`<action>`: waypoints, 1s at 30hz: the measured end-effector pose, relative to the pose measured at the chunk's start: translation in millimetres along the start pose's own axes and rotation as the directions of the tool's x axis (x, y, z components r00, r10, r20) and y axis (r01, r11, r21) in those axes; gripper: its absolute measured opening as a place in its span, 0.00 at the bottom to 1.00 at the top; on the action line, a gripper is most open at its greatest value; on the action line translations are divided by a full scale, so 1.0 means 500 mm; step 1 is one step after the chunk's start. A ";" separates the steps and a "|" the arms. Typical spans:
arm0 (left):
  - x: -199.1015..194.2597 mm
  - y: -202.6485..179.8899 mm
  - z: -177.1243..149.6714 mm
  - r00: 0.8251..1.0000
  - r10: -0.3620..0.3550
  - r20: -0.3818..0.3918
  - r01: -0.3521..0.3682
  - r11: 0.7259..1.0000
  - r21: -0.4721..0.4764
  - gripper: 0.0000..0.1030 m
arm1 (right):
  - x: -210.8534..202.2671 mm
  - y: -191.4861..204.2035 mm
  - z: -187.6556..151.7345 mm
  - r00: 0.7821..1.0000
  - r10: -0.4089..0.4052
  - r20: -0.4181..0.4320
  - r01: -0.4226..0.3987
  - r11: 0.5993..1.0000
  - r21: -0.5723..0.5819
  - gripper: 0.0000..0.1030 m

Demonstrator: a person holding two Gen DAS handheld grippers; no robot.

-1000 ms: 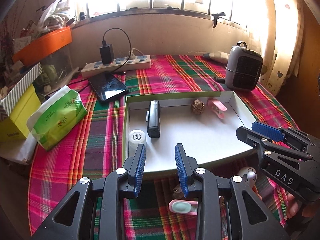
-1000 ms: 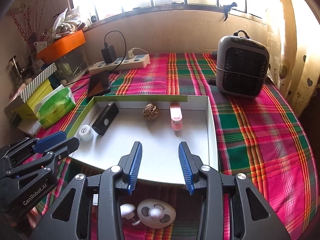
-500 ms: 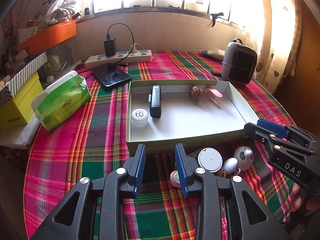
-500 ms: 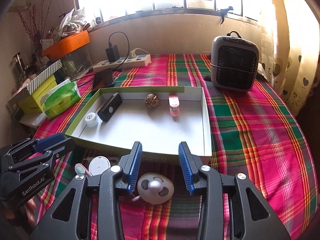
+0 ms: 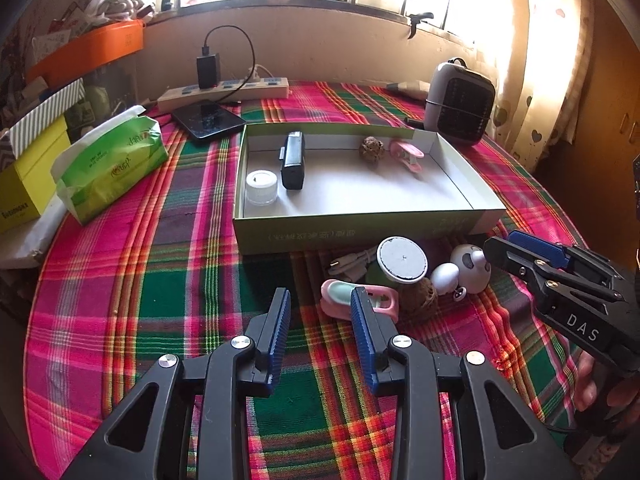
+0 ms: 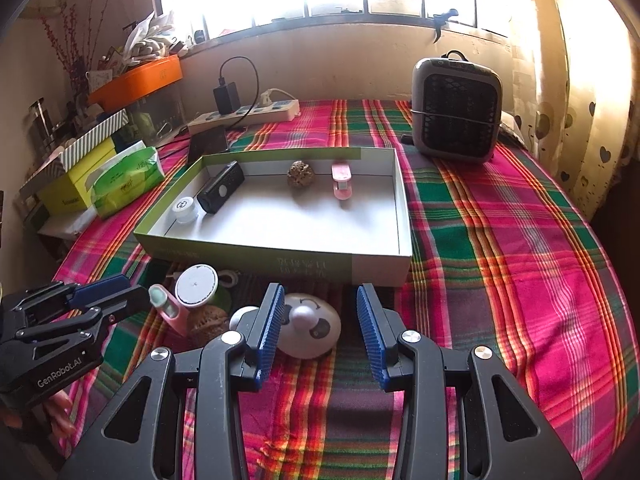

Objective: Organize objects
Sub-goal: 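Withdraw both grippers from the tray toward the objects on the cloth, then move the left gripper to the pink holder while the right gripper approaches the panda ball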

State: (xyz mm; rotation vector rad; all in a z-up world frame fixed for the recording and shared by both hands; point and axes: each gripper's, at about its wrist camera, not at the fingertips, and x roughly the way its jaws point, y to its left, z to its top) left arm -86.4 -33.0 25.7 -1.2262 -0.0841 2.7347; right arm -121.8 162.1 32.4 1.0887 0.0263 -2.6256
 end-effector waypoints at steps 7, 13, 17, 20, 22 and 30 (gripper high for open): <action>0.005 -0.004 -0.015 1.000 -0.014 -0.022 0.014 1.000 -0.013 0.33 | -0.003 -0.015 -0.016 1.000 -0.002 -0.007 0.002 1.000 0.025 0.38; 0.012 -0.011 -0.022 0.999 -0.028 -0.039 0.028 1.000 -0.014 0.33 | 0.005 -0.013 -0.027 0.999 0.010 -0.030 -0.010 1.000 0.023 0.39; 0.018 -0.010 -0.027 0.998 -0.028 -0.050 0.027 1.000 -0.011 0.33 | 0.011 -0.006 -0.026 0.999 0.029 -0.040 -0.029 1.000 0.006 0.47; 0.020 -0.007 -0.028 0.998 -0.023 -0.054 0.022 1.000 -0.014 0.33 | 0.018 -0.002 -0.026 0.998 0.032 -0.049 -0.032 0.999 0.001 0.49; 0.021 -0.006 -0.027 0.998 -0.021 -0.057 0.021 1.000 -0.013 0.33 | 0.023 -0.001 -0.024 0.998 0.029 -0.058 -0.029 1.000 -0.002 0.49; 0.022 -0.002 -0.026 0.998 -0.023 -0.058 0.022 1.000 -0.018 0.33 | 0.043 0.012 -0.016 0.996 0.032 -0.087 -0.034 0.999 -0.023 0.49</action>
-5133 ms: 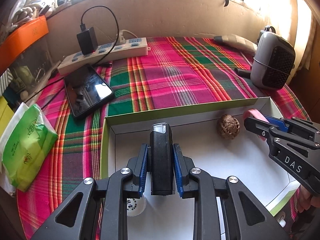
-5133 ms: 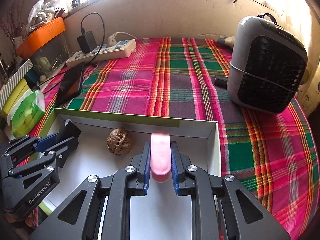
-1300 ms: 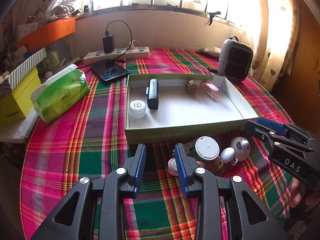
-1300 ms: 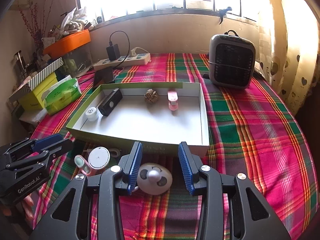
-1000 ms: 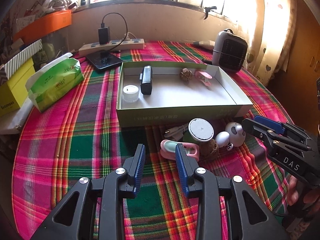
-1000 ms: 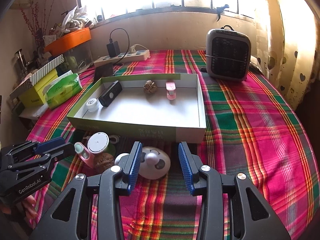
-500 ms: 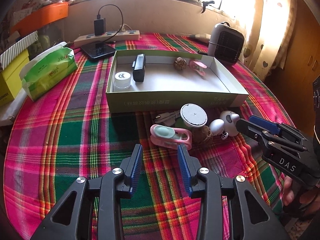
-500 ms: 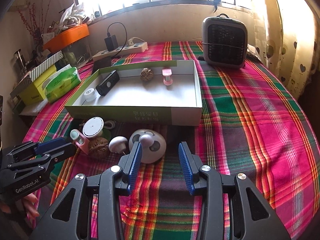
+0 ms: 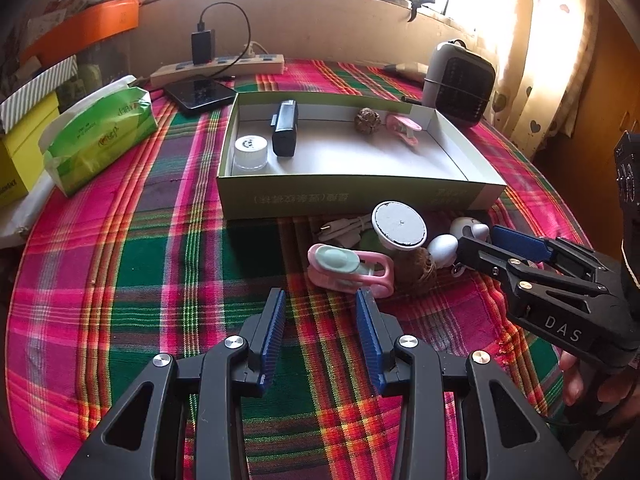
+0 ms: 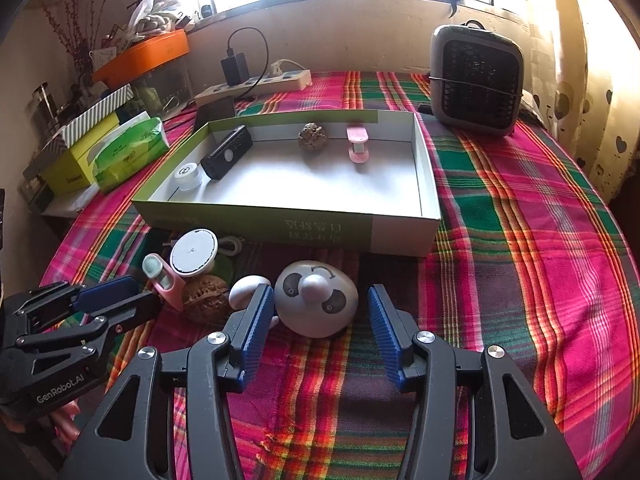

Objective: Organize objects
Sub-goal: 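Move the left gripper to the pink holder while the right gripper approaches the panda ball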

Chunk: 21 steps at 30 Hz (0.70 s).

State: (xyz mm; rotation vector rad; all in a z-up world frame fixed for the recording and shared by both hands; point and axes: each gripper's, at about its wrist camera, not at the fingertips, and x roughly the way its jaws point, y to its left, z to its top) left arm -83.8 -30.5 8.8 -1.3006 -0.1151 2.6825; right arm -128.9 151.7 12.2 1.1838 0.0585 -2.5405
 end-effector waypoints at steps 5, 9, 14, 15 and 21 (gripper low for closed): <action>-0.001 0.001 0.002 1.000 -0.009 0.001 0.009 1.000 -0.008 0.33 | 0.008 -0.004 0.002 0.999 -0.046 -0.017 0.047 0.999 0.010 0.49; -0.005 -0.001 0.006 1.000 -0.011 0.001 0.011 1.000 -0.013 0.33 | 0.010 -0.016 0.003 0.997 -0.068 -0.026 0.069 0.997 0.026 0.49; -0.009 -0.007 0.012 1.000 -0.013 -0.002 0.013 1.000 -0.023 0.33 | 0.009 -0.031 0.003 0.997 -0.077 -0.029 0.078 0.996 0.036 0.49; -0.009 -0.009 0.012 1.000 -0.017 -0.005 0.017 0.999 -0.027 0.33 | 0.009 -0.033 0.003 0.997 -0.074 -0.028 0.075 0.996 0.040 0.49; -0.005 -0.031 0.013 1.000 -0.018 -0.015 0.018 1.000 -0.007 0.33 | 0.006 -0.042 0.003 0.998 -0.052 -0.022 0.054 0.997 0.061 0.48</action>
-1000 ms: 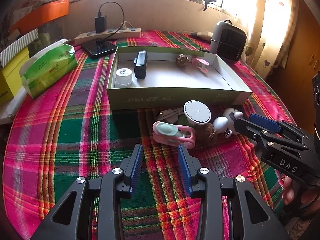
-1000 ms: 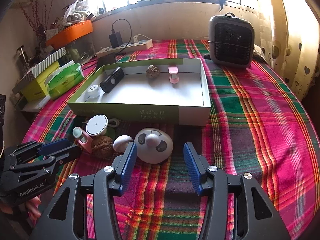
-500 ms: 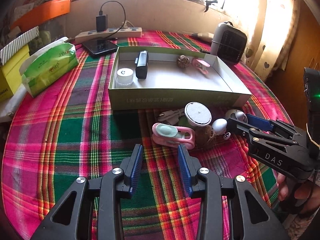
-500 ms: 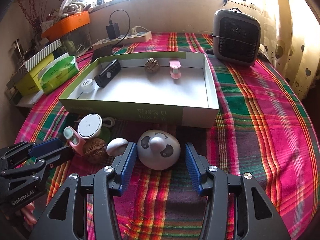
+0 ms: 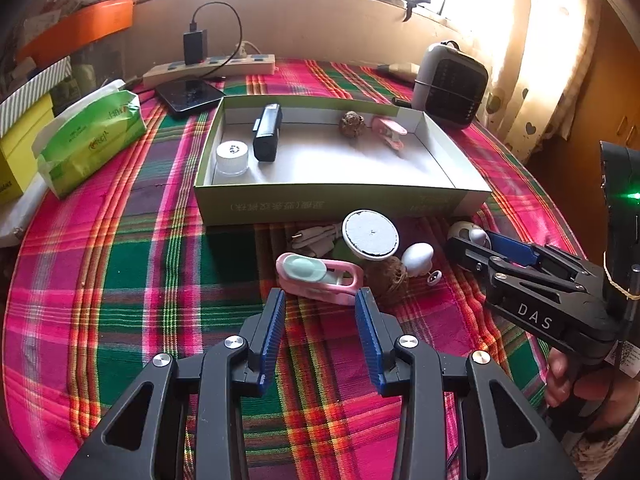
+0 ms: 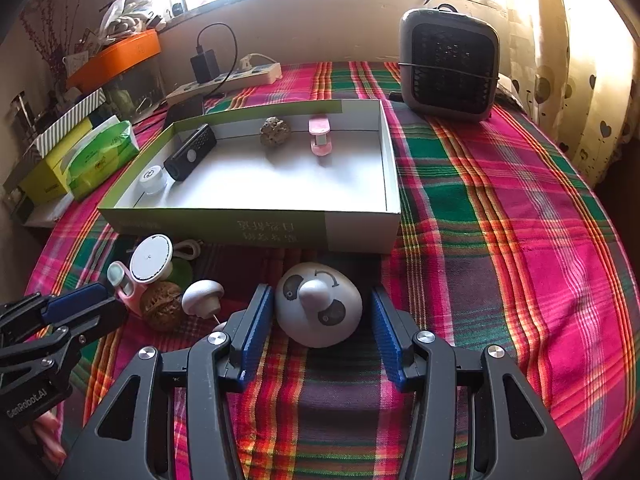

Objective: Organize objects
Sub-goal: 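Move the left gripper to the pink holder while the right gripper approaches the panda ball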

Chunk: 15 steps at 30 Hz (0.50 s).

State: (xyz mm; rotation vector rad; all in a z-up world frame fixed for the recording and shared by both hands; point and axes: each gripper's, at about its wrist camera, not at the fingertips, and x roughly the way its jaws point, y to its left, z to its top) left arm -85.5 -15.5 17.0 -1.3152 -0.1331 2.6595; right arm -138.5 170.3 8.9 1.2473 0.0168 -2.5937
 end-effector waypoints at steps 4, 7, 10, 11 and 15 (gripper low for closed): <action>0.009 -0.011 -0.001 1.000 -0.001 -0.014 0.001 1.000 0.010 0.33 | -0.001 -0.001 0.000 1.000 0.006 0.000 -0.006 1.000 0.000 0.48; 0.015 -0.010 0.001 1.000 0.015 -0.019 -0.015 1.000 0.005 0.33 | 0.000 -0.003 0.001 1.000 0.010 0.000 -0.010 1.000 0.002 0.48; 0.016 -0.002 0.002 1.000 0.024 -0.020 -0.024 1.000 -0.007 0.33 | 0.000 -0.004 0.001 1.000 0.014 0.000 -0.014 1.000 0.004 0.48; 0.016 0.001 0.001 0.999 0.031 -0.021 -0.032 0.999 -0.007 0.33 | 0.000 -0.004 0.001 1.000 0.014 0.000 -0.014 1.000 0.005 0.48; 0.016 0.018 0.001 0.998 0.055 -0.022 -0.055 0.998 -0.019 0.33 | 0.000 -0.004 0.000 1.000 0.013 0.000 -0.013 1.000 0.005 0.48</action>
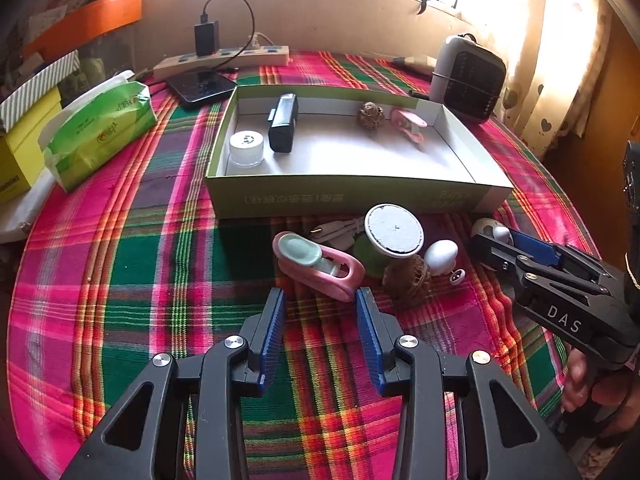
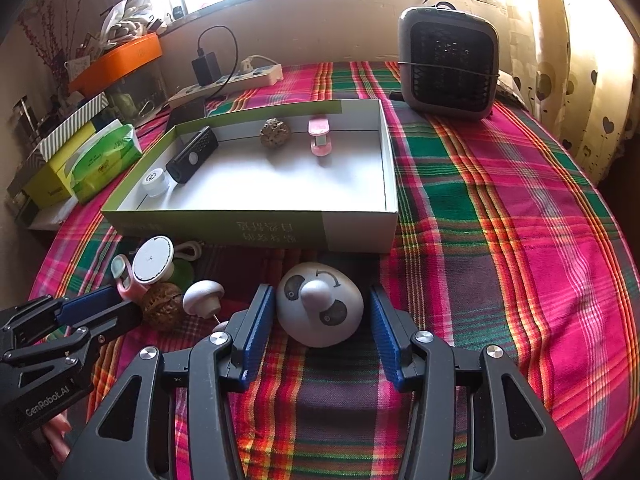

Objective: Organize objects
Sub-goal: 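Move the left gripper to the pink holder while the right gripper approaches the panda ball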

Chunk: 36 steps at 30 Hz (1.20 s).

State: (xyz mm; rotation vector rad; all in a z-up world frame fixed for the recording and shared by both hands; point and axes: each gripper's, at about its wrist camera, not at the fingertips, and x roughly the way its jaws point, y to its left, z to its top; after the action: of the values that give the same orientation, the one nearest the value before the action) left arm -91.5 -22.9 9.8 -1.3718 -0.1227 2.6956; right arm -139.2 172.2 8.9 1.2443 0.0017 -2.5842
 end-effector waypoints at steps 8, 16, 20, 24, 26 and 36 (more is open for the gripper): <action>-0.011 0.048 -0.008 0.999 0.048 0.006 -0.047 0.998 -0.034 0.33 | 0.000 0.001 0.000 1.000 0.000 0.000 0.000 1.000 0.000 0.48; -0.022 0.046 -0.004 1.000 0.018 0.022 -0.017 0.999 -0.050 0.33 | 0.001 0.001 0.000 1.000 -0.005 -0.001 0.005 1.000 -0.004 0.48; -0.015 0.020 0.007 1.000 0.011 0.025 -0.011 1.000 -0.025 0.33 | 0.001 0.001 -0.001 1.000 -0.002 0.000 0.002 1.000 -0.002 0.48; -0.009 0.010 0.014 0.999 0.023 0.040 -0.022 1.000 -0.010 0.33 | 0.001 0.001 0.000 1.000 -0.002 -0.001 0.002 1.000 -0.002 0.48; 0.001 0.014 0.018 0.999 0.033 0.024 -0.032 0.999 -0.023 0.33 | 0.001 0.001 0.000 1.000 -0.004 -0.001 0.004 1.000 -0.003 0.48; 0.012 0.021 0.017 0.999 0.051 0.013 -0.051 0.999 -0.014 0.33 | 0.001 0.001 0.000 1.000 0.000 0.000 0.000 1.000 0.000 0.48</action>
State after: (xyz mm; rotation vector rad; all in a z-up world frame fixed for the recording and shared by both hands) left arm -102.6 -32.8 8.9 -1.3791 -0.1097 2.7507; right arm -139.1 171.5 8.6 1.2446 0.0018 -2.5844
